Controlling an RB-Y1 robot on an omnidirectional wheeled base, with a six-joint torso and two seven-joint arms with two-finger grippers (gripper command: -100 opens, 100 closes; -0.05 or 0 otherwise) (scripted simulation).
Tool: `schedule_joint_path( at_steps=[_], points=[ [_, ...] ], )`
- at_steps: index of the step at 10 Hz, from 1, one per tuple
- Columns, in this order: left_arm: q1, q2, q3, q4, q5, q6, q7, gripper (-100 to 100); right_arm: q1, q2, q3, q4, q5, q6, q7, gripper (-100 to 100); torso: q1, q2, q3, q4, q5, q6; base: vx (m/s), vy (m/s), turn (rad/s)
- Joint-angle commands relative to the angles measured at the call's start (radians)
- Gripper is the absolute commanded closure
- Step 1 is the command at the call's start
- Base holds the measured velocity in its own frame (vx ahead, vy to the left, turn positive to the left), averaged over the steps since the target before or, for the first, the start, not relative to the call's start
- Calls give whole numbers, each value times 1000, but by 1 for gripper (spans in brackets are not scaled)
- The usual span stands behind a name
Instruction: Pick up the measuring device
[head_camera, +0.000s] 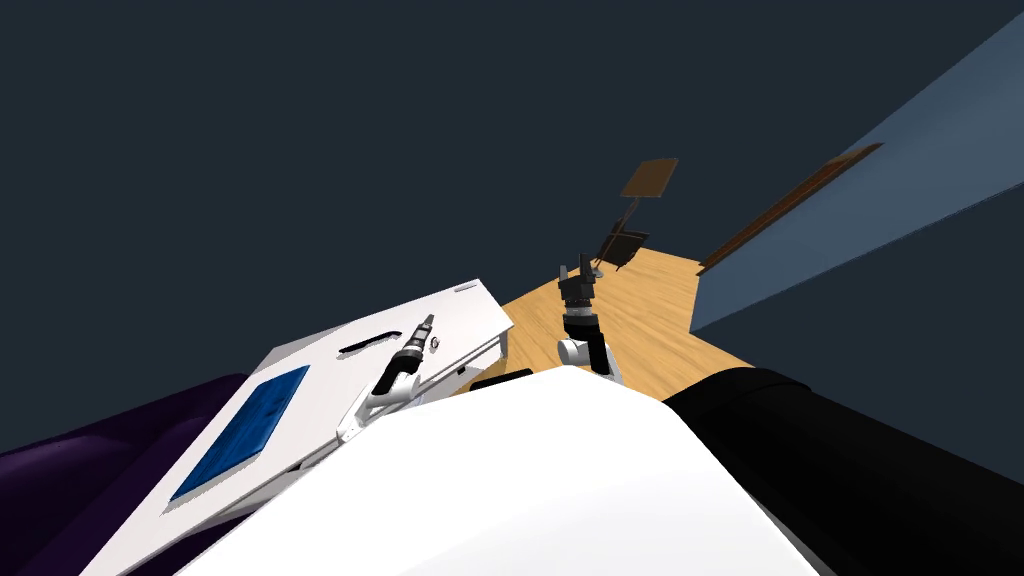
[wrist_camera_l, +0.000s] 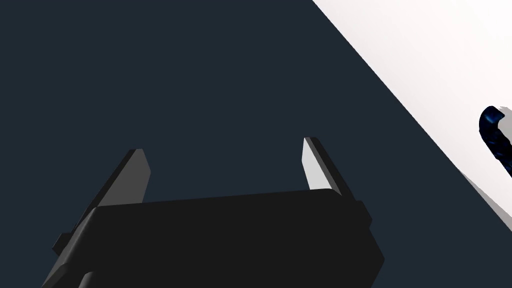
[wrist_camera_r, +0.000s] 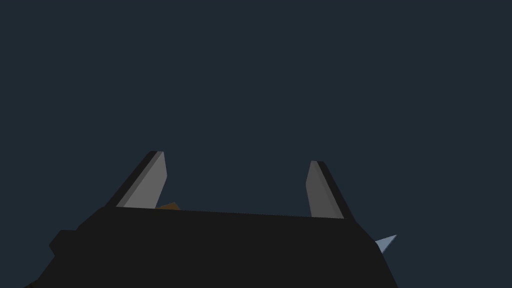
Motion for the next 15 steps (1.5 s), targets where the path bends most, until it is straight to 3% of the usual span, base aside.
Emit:
schedule_joint_path(
  at_steps=[1, 2, 3, 5, 6, 8, 9, 12, 14, 15],
  points=[
    [-8, 18, -2, 38, 13, 17, -17, -100, 0, 0, 0, 0, 0, 0, 0, 0, 0, 0, 0, 0, 0, 0, 12, -11, -52],
    [-25, 30, -5, 72, 26, 44, -47, -100, 0, 0, 0, 0, 0, 0, 0, 0, 0, 0, 0, 0, 0, 0, 9, -12, -95],
    [-25, 30, -5, 81, 26, 44, -47, -100, 0, 0, 0, 0, 0, 0, 0, 0, 0, 1, 0, 0, 0, 0, 6, -6, -38],
    [-57, 53, -10, 147, 55, 96, -107, -100, 0, 0, 0, 0, 0, 0, 0, 0, 1, 1, 0, 0, 0, 0, 8, -5, -104],
    [-57, 53, -10, 166, 55, 96, -107, -100, 0, 0, 0, 0, 0, 0, 0, 0, 1, 1, 0, 0, 0, 0, 7, -1, -41],
    [-89, 73, -13, 238, 86, 142, -166, -100, 0, 0, 0, 0, 0, 0, 0, 0, 1, 1, 0, 0, 0, 0, 5, -5, -88],
    [-89, 73, -13, 252, 86, 142, -166, -100, 0, 0, 0, 0, 0, 0, 0, 0, 1, 1, 0, 0, 0, 0, 4, -3, -42],
    [-119, 92, -16, 328, 118, 182, -224, -100, 0, 0, 0, 0, 0, 0, 0, 0, 1, 1, 1, 0, 0, -1, 3, -4, -59],
    [-119, 92, -16, 335, 118, 182, -224, -100, 0, 0, 0, 0, 0, 0, 0, 0, 1, 1, 1, 0, 0, -1, 2, -3, -13],
    [-133, 100, -17, 372, 134, 200, -251, -100, 0, 0, 0, 0, 0, 0, 0, 0, 1, 1, 1, 0, 0, -1, 2, -4, -60]
  ],
)
